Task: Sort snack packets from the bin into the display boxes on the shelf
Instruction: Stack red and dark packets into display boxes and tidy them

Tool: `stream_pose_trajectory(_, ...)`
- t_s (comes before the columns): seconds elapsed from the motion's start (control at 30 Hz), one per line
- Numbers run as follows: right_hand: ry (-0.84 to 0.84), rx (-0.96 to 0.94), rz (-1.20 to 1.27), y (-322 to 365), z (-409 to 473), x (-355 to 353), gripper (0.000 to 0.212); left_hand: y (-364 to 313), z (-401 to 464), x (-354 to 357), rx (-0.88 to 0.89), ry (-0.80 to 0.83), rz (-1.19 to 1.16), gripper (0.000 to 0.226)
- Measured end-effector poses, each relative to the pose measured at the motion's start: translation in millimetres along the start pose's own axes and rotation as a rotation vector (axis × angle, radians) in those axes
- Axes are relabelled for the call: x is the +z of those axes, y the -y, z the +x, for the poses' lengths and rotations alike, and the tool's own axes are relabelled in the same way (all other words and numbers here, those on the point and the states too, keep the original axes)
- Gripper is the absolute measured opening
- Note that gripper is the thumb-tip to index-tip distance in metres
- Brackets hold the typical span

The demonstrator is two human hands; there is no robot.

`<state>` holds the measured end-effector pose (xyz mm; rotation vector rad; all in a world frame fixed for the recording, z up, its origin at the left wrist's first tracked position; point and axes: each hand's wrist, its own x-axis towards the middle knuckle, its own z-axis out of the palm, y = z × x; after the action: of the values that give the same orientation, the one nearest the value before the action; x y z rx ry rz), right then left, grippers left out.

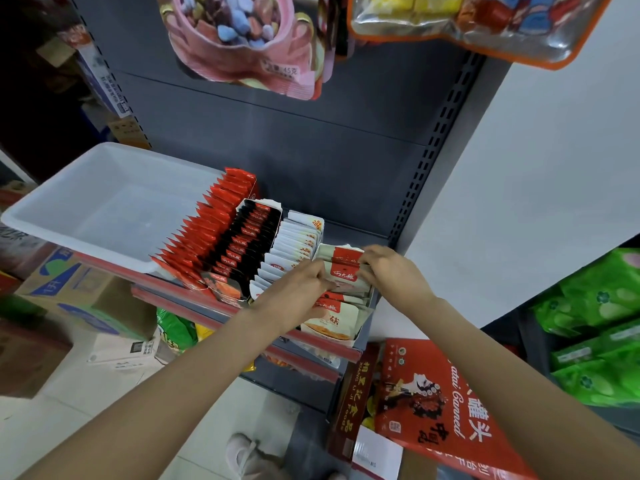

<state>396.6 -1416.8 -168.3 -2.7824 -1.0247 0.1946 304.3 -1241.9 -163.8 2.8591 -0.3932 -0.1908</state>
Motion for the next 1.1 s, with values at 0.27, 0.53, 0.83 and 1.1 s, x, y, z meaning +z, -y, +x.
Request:
stream_pose_trajectory(0.27, -0.03, 0.01, -0.117, 6.0, -0.3, 10.4, 0.022, -1.0, 3.1, -0.4, -0.03, 0.026, 0.039, 0.054)
stream_pose_trajectory(0.53, 0.02, 0.012, -0.184, 12.6, 1.5, 5.5, 0.033, -1.1, 0.9, 2.9, -0.036, 0.019, 0.053, 0.054)
stream_pose_trajectory(0.83, -0.164, -0.03, -0.019, 10.4, -19.6, 1.2, 0.03, 0.6, 0.5, 5.9, -0.019, -0.008, 0.043, 0.045)
stream_pose_trajectory(1.1, -0.262, -0.111, 0.038, 1.0, -16.3, 9.1, 0.029, -1.0, -8.4, 7.7, -0.022, -0.082, 0.092, 0.058)
